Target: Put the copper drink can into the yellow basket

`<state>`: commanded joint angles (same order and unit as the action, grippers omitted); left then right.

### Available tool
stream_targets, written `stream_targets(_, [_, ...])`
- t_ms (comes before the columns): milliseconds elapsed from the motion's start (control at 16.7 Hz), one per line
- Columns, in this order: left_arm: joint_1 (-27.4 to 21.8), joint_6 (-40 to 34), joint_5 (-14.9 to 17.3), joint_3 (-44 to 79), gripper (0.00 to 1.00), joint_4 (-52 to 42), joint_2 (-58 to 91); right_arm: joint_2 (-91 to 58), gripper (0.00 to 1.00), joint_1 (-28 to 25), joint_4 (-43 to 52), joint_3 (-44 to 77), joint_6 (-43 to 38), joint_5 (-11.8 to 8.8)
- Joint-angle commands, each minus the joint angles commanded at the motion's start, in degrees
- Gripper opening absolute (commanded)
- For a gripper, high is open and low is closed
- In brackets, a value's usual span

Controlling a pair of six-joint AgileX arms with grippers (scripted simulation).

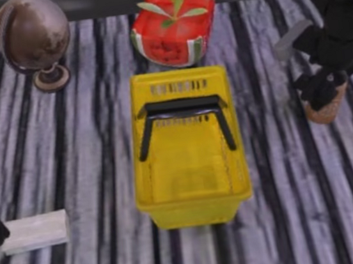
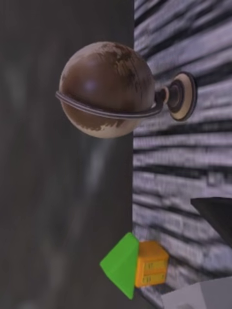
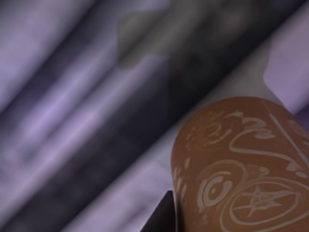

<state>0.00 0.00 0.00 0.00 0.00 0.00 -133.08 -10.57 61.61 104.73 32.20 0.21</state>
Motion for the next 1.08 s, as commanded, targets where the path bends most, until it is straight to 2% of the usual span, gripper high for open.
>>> stream_targets(420, [0.0, 0.0, 0.0, 0.0, 1.0, 0.0, 0.0, 0.1, 0.0, 0.1, 0.0, 0.0, -0.1, 0.0])
stream_targets(600, [0.0, 0.0, 0.0, 0.0, 1.0, 0.0, 0.0, 0.3, 0.0, -0.4, -3.6, -0.9, -1.0, -2.4])
stream_targets(720, [0.0, 0.0, 0.0, 0.0, 1.0, 0.0, 0.0, 0.6, 0.0, -1.0, -9.0, -2.2, -2.6, -5.9])
stream_targets(840, [0.0, 0.0, 0.0, 0.0, 1.0, 0.0, 0.0, 1.0, 0.0, -1.7, -16.8, -4.0, -4.9, -10.6])
stream_targets(1080, [0.0, 0.0, 0.0, 0.0, 1.0, 0.0, 0.0, 2.2, 0.0, -3.2, -38.1, -9.2, -11.4, -22.5])
